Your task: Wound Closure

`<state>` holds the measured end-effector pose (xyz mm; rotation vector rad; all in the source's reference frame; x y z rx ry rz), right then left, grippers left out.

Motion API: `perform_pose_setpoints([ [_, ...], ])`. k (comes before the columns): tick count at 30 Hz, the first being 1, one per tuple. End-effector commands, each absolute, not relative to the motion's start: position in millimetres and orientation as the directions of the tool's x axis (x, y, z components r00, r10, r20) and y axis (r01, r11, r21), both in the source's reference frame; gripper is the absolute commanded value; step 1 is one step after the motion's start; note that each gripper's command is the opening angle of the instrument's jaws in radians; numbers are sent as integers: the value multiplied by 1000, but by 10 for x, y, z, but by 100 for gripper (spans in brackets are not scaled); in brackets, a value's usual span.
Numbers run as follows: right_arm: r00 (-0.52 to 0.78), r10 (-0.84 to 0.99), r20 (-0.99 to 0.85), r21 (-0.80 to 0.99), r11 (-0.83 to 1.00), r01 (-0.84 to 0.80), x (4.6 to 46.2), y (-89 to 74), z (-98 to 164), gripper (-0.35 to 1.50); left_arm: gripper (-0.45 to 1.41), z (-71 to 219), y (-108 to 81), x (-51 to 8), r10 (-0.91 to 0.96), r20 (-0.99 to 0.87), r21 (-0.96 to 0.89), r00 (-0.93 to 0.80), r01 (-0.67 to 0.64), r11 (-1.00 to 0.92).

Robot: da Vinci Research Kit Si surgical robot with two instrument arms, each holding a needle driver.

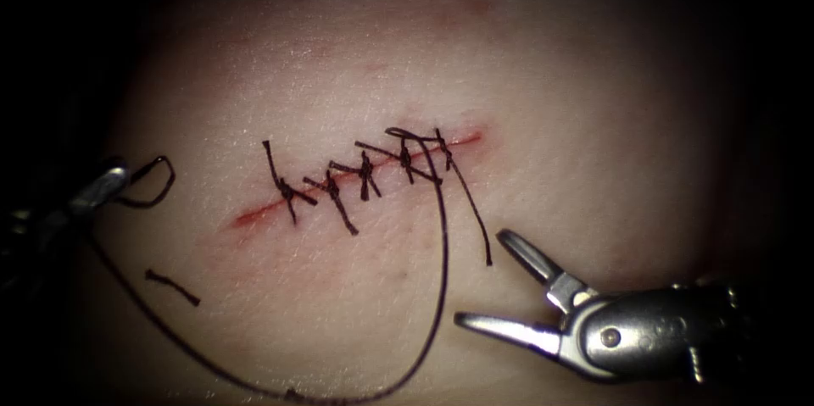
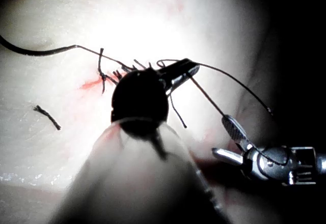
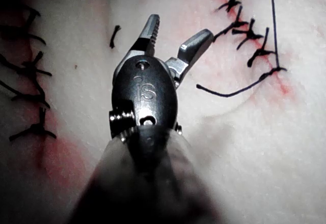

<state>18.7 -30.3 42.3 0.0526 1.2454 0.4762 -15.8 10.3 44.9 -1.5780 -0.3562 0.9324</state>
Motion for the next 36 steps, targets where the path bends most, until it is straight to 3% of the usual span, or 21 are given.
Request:
perform_pose_setpoints([
  [1, 270, 389, -881, 325, 911, -252, 199, -301, 414, 126, -45, 460, 105, -172, 690, -367, -929, 624, -277, -243],
  [5, 286, 394, -874, 346, 916, -203, 210, -285, 424, 81, -45, 471, 107, -188, 692, -415, -908, 591, -317, -274],
  [6, 288, 394, -873, 348, 916, -198, 212, -280, 430, 64, -45, 473, 108, -191, 689, -431, -900, 582, -330, -284],
  [7, 285, 393, -874, 351, 917, -189, 217, -270, 446, 36, -45, 479, 111, -194, 684, -473, -877, 556, -369, -306],
  [8, 285, 393, -874, 351, 917, -189, 217, -270, 446, 36, -45, 479, 111, -194, 684, -473, -877, 556, -369, -306],
  [10, 286, 397, -872, 359, 917, -175, 221, -259, 462, -30, -45, 484, 114, -196, 674, -509, -856, 536, -402, -327],
  [11, 280, 402, -872, 366, 915, -171, 223, -255, 468, -35, -45, 486, 114, -197, 670, -529, -842, 521, -418, -340],
  [24, 162, 459, -873, 424, 881, -212, 232, -193, 457, -35, -45, 531, 108, -209, 608, -755, -605, 246, -621, -499],
  [36, 97, 463, -881, 451, 884, -121, 239, -170, 456, -35, -45, 585, 133, -244, 498, -863, -256, -84, -778, -573],
])
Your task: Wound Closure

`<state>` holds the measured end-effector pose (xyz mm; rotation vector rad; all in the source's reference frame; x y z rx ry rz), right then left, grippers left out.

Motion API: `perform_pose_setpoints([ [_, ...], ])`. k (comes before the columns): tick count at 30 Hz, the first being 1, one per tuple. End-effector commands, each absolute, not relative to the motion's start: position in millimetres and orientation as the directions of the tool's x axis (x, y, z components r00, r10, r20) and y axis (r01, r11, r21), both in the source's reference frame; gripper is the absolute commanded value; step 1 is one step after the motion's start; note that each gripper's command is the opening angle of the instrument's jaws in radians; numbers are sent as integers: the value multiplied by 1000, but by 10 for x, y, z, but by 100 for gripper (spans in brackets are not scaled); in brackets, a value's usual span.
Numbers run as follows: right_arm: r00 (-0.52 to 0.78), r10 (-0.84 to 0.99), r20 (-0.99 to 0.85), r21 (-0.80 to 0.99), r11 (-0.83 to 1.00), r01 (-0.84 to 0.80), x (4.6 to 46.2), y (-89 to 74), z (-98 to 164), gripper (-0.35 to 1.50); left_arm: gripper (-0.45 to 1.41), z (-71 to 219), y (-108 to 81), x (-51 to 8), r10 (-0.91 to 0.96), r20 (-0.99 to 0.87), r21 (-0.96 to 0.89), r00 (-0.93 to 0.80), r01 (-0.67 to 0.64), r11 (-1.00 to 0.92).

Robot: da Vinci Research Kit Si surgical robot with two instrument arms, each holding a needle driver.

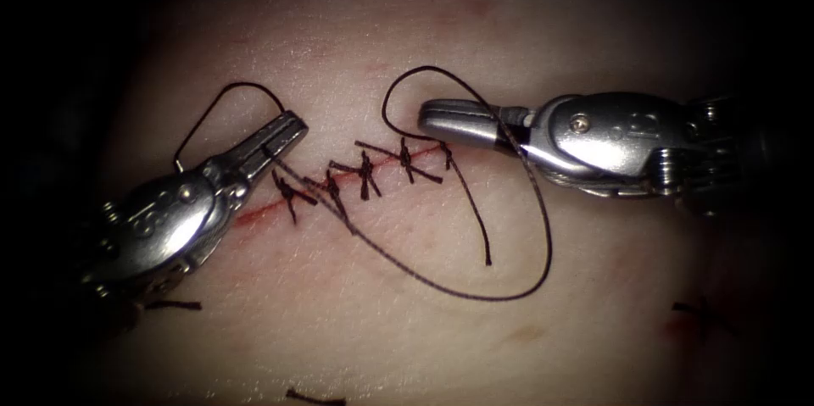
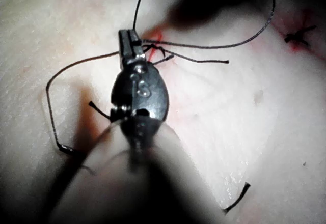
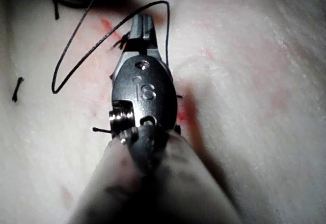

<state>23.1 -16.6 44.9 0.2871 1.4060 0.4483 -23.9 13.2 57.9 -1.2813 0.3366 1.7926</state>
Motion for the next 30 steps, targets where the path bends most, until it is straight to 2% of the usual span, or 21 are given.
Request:
perform_pose_setpoints([
  [1, 88, 471, -878, 462, 880, -110, 241, -169, 458, -35, -45, 589, 135, -246, 492, -864, -232, -106, -783, -576],
  [5, 79, 502, -861, 502, 864, -23, 251, -164, 465, -35, -45, 603, 144, -248, 495, -857, -186, -144, -809, -557],
  [8, 36, 544, -838, 545, 835, 78, 259, -162, 468, -35, -45, 613, 153, -246, 503, -849, -168, -162, -820, -548],
  [9, 16, 578, -816, 572, 801, 176, 265, -162, 468, -35, -45, 619, 161, -244, 510, -843, -161, -170, -825, -541],
  [11, 14, 579, -815, 568, 795, 211, 267, -161, 468, -35, -45, 622, 165, -243, 510, -841, -152, -178, -828, -539],
  [12, 36, 583, -812, 567, 772, 289, 272, -162, 467, -35, -45, 628, 173, -243, 514, -838, -148, -183, -830, -537],
  [18, 100, 568, -817, 549, 715, 433, 277, -168, 464, -35, -45, 645, 194, -239, 529, -825, -131, -199, -843, -521],
  [27, 182, 476, -860, 487, 662, 570, 276, -179, 462, -35, -45, 659, 215, -226, 539, -817, -120, -208, -852, -510],
  [30, 255, 396, -882, 465, 646, 605, 274, -183, 468, -35, -45, 659, 216, -223, 539, -817, -122, -208, -850, -513],
])
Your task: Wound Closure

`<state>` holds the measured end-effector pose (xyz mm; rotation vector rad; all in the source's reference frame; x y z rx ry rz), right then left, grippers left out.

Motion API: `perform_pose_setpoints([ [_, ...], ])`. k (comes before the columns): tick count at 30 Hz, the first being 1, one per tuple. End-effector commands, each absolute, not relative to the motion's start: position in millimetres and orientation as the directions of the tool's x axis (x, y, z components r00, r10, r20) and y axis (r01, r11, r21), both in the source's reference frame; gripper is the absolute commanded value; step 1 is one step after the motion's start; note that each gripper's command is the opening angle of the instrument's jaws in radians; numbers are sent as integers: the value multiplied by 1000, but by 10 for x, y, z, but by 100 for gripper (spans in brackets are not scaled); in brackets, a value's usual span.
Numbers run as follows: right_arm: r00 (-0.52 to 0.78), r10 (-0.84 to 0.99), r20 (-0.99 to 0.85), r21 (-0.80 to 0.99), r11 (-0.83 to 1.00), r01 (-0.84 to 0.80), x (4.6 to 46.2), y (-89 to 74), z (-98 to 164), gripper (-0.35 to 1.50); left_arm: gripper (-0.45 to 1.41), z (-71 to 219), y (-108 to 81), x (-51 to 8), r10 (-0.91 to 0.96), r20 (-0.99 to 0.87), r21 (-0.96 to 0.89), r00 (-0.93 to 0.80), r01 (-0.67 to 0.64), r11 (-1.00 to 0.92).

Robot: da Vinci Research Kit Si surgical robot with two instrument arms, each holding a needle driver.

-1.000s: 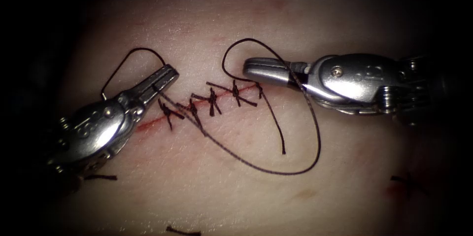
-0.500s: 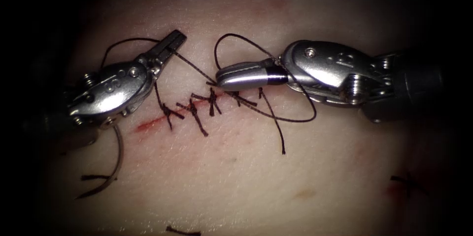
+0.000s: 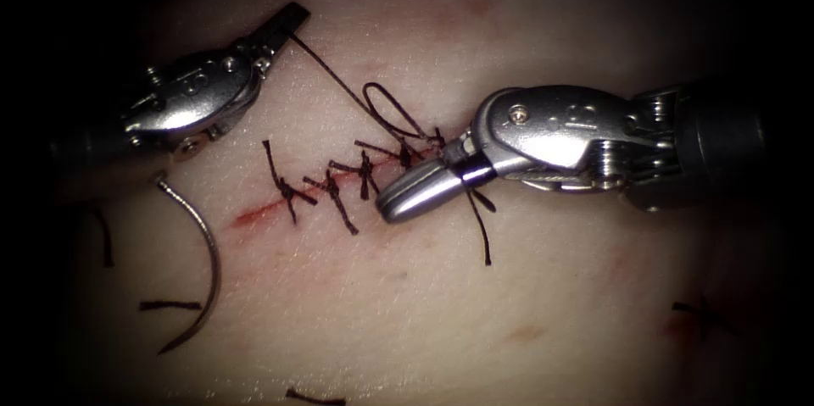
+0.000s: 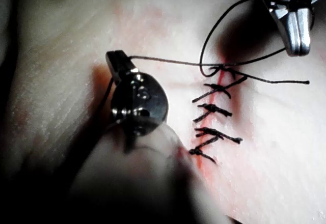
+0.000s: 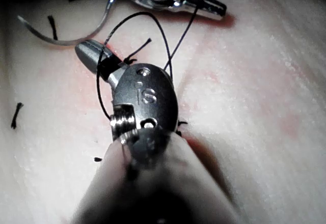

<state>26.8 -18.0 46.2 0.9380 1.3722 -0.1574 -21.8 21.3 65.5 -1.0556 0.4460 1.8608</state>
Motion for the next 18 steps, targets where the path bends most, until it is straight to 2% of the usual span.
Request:
perform_pose_setpoints([
  [1, 274, 361, -891, 451, 645, 617, 273, -184, 471, -35, -45, 658, 215, -221, 539, -816, -123, -208, -849, -514],
  [2, 305, 240, -922, 386, 646, 658, 271, -187, 477, -35, -45, 656, 215, -219, 540, -816, -126, -208, -847, -517],
  [3, 305, 240, -922, 386, 646, 658, 271, -187, 477, -35, -45, 656, 215, -219, 540, -816, -126, -208, -847, -517],
  [8, 397, 12, -918, 326, 591, 738, 266, -190, 489, -35, -45, 649, 214, -215, 544, -812, -130, -211, -843, -522],
  [14, 425, -178, -888, 289, 504, 814, 260, -195, 497, -35, -45, 639, 214, -213, 540, -819, -141, -193, -845, -515],
  [18, 427, -231, -874, 280, 479, 832, 260, -202, 498, 19, -45, 633, 211, -211, 538, -822, -150, -186, -841, -519],
])
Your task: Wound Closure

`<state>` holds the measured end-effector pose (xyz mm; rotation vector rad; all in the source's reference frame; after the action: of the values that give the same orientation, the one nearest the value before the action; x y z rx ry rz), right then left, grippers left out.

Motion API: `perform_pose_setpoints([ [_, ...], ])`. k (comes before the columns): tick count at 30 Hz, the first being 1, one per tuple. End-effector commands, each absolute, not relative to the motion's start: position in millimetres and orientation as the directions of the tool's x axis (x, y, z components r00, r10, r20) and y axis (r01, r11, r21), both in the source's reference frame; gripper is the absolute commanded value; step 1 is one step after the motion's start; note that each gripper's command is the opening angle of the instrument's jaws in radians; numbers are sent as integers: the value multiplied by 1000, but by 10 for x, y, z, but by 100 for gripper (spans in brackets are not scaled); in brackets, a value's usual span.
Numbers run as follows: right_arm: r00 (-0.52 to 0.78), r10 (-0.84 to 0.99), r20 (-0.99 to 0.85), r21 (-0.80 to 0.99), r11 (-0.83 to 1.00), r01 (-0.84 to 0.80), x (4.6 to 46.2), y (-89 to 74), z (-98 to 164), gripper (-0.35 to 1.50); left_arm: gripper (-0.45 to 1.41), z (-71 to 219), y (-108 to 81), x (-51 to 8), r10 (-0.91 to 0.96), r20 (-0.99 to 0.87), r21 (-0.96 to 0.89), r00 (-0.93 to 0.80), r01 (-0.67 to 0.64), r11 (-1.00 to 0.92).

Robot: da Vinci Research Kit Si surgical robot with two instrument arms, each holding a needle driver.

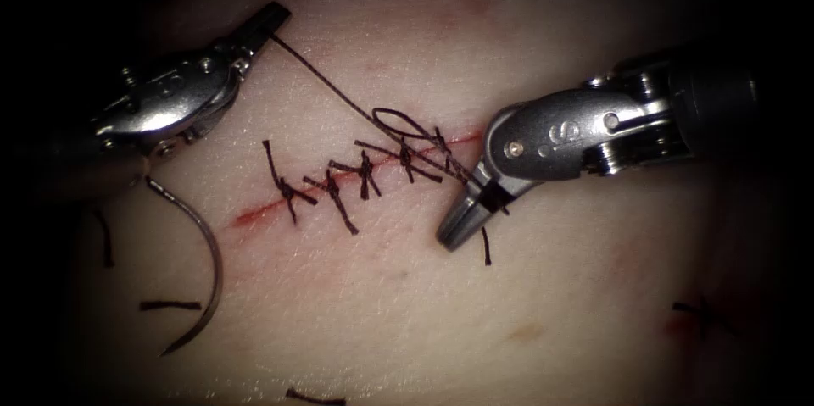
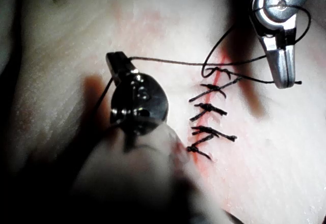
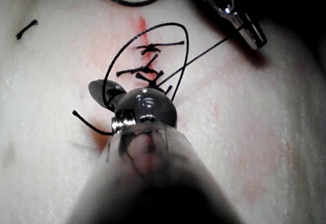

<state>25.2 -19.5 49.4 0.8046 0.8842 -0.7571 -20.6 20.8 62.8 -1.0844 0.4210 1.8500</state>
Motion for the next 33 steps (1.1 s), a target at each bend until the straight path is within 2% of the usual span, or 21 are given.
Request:
perform_pose_setpoints([
  [1, 427, -251, -868, 278, 468, 839, 259, -204, 498, 47, -45, 629, 210, -209, 543, -820, -160, -180, -840, -519],
  [3, 430, -258, -865, 279, 463, 841, 258, -205, 498, 51, -45, 627, 209, -207, 543, -820, -161, -178, -839, -519],
  [4, 430, -261, -864, 280, 461, 842, 257, -206, 497, 73, -45, 622, 208, -203, 542, -823, -165, -171, -841, -516],
  [5, 430, -261, -864, 280, 461, 842, 257, -206, 497, 73, -45, 622, 208, -203, 542, -823, -165, -171, -841, -516],
  [10, 431, -268, -862, 278, 460, 843, 258, -211, 499, 109, -45, 614, 208, -197, 543, -825, -174, -159, -842, -511],
  [18, 421, -324, -847, 260, 438, 860, 257, -224, 512, 114, -45, 608, 202, -196, 539, -827, -177, -157, -838, -516],
  [22, 379, -397, -836, 203, 417, 886, 257, -224, 522, 98, -45, 606, 199, -197, 537, -829, -177, -158, -837, -518],
  [26, 374, -417, -828, 195, 411, 890, 257, -221, 522, 96, -45, 605, 197, -198, 537, -829, -175, -159, -837, -518],
  [31, 353, -435, -828, 171, 404, 899, 257, -217, 521, 76, -45, 600, 189, -198, 532, -831, -175, -160, -834, -524],
  [32, 349, -443, -826, 168, 397, 902, 256, -216, 522, 54, -45, 599, 187, -198, 532, -831, -174, -161, -834, -524],
  [33, 345, -451, -823, 166, 389, 906, 255, -216, 523, 19, -45, 598, 185, -197, 531, -832, -175, -161, -832, -526],
])
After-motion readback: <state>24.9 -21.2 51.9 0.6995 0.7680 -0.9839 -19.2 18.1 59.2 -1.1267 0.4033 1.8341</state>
